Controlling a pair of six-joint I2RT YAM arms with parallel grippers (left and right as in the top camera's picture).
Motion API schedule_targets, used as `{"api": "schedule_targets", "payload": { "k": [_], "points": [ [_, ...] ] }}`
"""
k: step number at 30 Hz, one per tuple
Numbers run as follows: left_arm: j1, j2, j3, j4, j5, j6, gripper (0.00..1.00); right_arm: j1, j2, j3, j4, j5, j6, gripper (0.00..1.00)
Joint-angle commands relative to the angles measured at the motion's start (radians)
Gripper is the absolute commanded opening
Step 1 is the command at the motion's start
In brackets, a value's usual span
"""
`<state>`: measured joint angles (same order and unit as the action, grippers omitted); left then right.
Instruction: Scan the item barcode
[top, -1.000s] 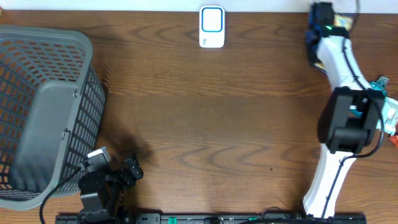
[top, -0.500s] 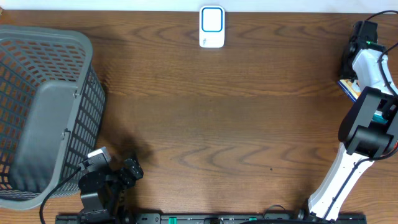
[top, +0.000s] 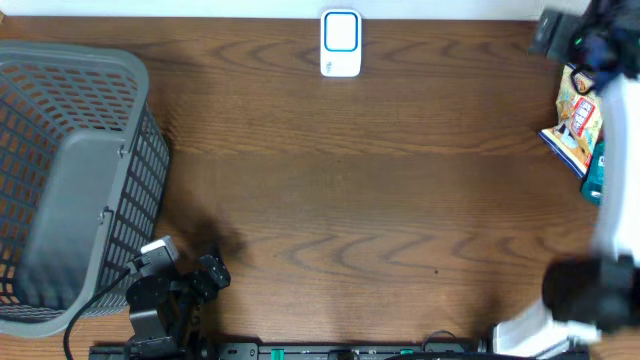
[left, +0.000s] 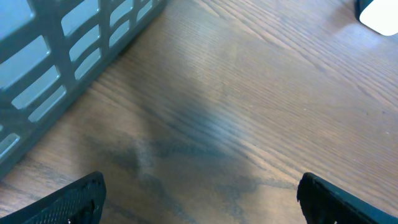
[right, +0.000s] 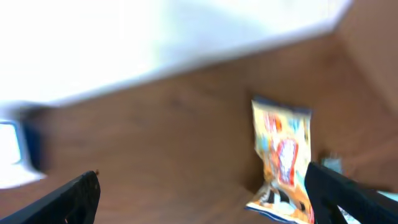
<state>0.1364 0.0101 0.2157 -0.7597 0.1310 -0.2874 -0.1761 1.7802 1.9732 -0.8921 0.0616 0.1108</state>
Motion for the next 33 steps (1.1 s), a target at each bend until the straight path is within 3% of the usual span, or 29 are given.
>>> {"api": "schedule_targets", "payload": {
  "k": [1,14,21,25,33],
  "points": [
    [0.002,-0.006,0.009,-0.003,-0.005,0.009,0.98,0.048,-0.22,0.024,-0.04,-0.058,0.023,0.99],
    [0.002,-0.006,0.008,-0.003,-0.005,0.009,0.98,0.117,-0.761,0.024,-0.227,-0.068,0.023,0.99],
    [0.002,-0.006,0.008,-0.003,-0.005,0.009,0.98,0.117,-0.97,0.024,-0.319,-0.068,0.023,0.99],
    [0.002,-0.006,0.009,-0.003,-0.005,0.009,0.98,0.117,-1.094,0.024,-0.452,-0.028,0.012,0.99],
    [0.002,-0.006,0.009,-0.003,-0.005,0.009,0.98,0.118,-1.144,-0.04,-0.684,-0.004,0.015,0.99]
  ]
}}
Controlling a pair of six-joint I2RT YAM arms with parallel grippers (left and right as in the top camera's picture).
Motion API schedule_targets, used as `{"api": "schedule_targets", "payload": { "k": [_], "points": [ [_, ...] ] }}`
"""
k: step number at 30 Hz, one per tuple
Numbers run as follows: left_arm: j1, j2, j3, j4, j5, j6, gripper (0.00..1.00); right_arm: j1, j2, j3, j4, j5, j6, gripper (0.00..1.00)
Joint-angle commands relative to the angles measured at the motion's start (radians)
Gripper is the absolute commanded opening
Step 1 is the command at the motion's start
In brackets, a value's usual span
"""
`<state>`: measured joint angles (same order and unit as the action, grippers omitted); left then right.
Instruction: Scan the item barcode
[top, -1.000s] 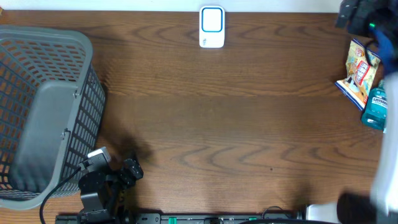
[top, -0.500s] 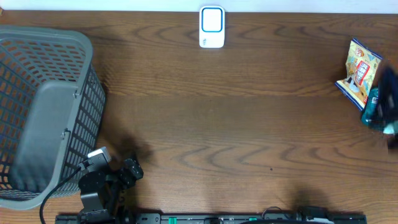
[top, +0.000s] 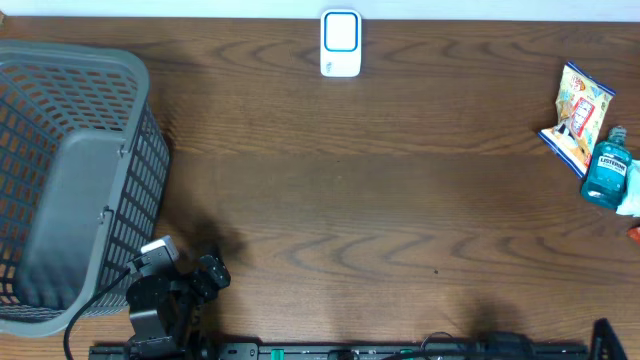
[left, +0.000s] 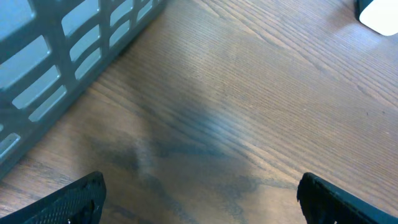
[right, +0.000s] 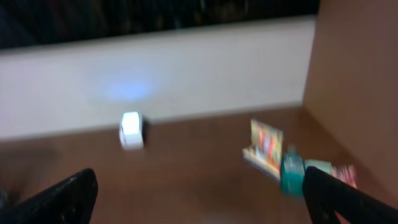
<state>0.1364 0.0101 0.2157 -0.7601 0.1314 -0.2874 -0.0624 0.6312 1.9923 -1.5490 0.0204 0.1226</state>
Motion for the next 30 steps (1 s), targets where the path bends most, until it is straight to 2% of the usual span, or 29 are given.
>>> {"api": "schedule_targets", "payload": {
  "k": [1,5,18,30],
  "points": [
    [0.002,-0.006,0.009,-0.003,-0.006,0.009,0.98,0.004,-0.01,-0.103,-0.021,0.05,0.003,0.99],
    [0.002,-0.006,0.009,-0.003,-0.006,0.009,0.98,0.004,-0.105,-0.323,0.113,0.051,0.004,0.99],
    [0.002,-0.006,0.009,-0.003,-0.006,0.009,0.98,-0.012,-0.609,-1.276,0.941,0.039,0.003,0.99],
    [0.002,-0.006,0.009,-0.003,-0.006,0.009,0.98,-0.012,-0.626,-1.648,1.339,0.002,0.003,0.99]
  ]
}}
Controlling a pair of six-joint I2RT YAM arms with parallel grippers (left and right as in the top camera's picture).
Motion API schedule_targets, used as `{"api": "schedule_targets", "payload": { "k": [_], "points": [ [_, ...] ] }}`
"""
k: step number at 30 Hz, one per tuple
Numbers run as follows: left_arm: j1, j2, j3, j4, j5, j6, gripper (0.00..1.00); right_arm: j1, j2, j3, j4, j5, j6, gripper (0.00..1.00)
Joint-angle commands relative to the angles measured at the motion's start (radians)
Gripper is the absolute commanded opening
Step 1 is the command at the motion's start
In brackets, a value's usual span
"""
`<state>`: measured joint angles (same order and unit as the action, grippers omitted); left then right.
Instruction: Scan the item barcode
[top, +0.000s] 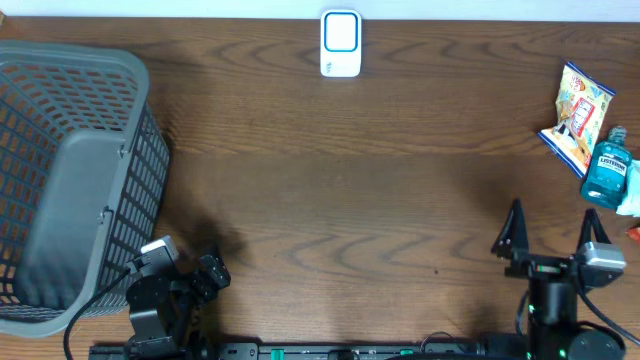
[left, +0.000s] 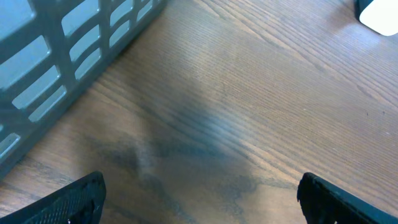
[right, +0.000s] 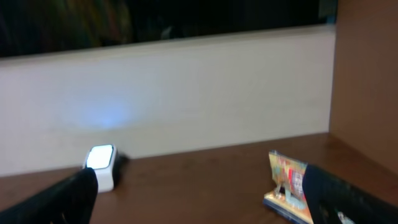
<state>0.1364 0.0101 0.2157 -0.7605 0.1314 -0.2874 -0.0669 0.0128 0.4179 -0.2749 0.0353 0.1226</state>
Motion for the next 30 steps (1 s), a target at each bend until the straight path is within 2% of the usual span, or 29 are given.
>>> {"api": "schedule_targets", "payload": {
  "k": [1,17,25,30],
  "points": [
    [0.002,-0.006,0.009,-0.003,-0.006,0.009,0.98,-0.008,-0.007,-0.106,0.099,-0.016,0.003,0.99],
    [0.002,-0.006,0.008,-0.003,-0.006,0.009,0.98,0.009,-0.008,-0.408,0.358,-0.028,-0.015,0.99],
    [0.002,-0.006,0.008,-0.003,-0.006,0.009,0.98,0.005,-0.008,-0.412,0.32,-0.026,-0.016,0.99],
    [0.002,-0.006,0.008,-0.003,-0.006,0.009,0.98,-0.013,-0.008,-0.413,0.197,-0.018,-0.017,0.99]
  ]
}}
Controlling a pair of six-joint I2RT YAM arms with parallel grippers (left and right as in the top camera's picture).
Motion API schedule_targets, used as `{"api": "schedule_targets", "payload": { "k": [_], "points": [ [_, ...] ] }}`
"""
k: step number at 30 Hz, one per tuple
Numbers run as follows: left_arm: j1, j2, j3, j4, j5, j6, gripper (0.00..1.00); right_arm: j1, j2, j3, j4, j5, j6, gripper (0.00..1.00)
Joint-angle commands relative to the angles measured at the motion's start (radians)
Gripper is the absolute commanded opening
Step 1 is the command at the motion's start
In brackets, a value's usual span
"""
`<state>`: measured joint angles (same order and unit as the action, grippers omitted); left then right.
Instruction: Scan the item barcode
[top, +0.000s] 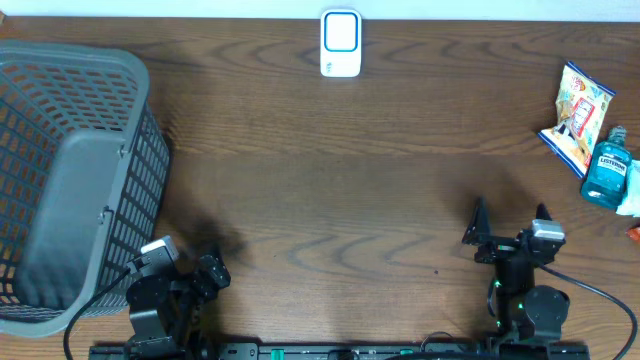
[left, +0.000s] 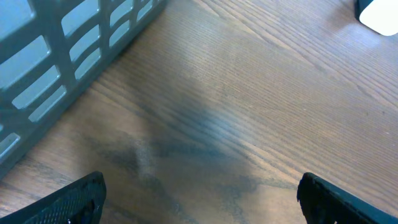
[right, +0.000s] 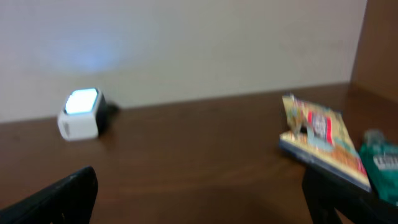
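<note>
The white scanner (top: 341, 43) with a blue-lit window stands at the far edge, mid-table, and shows as the scanner (right: 81, 114) in the right wrist view. A colourful snack bag (top: 577, 117) and a teal mouthwash bottle (top: 605, 168) lie at the far right. My right gripper (top: 510, 222) stands open near the front right, well short of them, with nothing between its fingers (right: 68, 196). My left gripper (top: 190, 262) rests open at the front left beside the basket, also empty.
A grey plastic basket (top: 70, 180) fills the left side, and its wall (left: 62, 56) is close to my left gripper. A white item (top: 630, 200) and a red one poke in at the right edge. A pale wall backs the table.
My right gripper has moved a little left and farther from the front edge, and its camera now sits lower, nearer the table. The left arm and all items are unmoved.
My right arm first stretched blurred along the right edge by the snack bag. Then it was nearly out of the overhead view at the front right corner. Later it stood open at the front right, and now slightly left of that. The left arm stayed still.
</note>
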<state>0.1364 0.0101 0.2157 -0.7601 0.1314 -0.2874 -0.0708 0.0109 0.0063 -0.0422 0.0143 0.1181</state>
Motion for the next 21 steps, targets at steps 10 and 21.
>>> {"api": "schedule_targets", "payload": {
  "k": [10,21],
  "points": [
    [0.002,-0.006,0.008,-0.003,-0.006,0.009,0.98,-0.006,-0.007,-0.002,-0.032,-0.006,-0.161,0.99],
    [0.002,-0.006,0.009,-0.003,-0.006,0.009,0.98,-0.006,-0.007,-0.002,-0.03,-0.006,-0.161,0.99]
  ]
}}
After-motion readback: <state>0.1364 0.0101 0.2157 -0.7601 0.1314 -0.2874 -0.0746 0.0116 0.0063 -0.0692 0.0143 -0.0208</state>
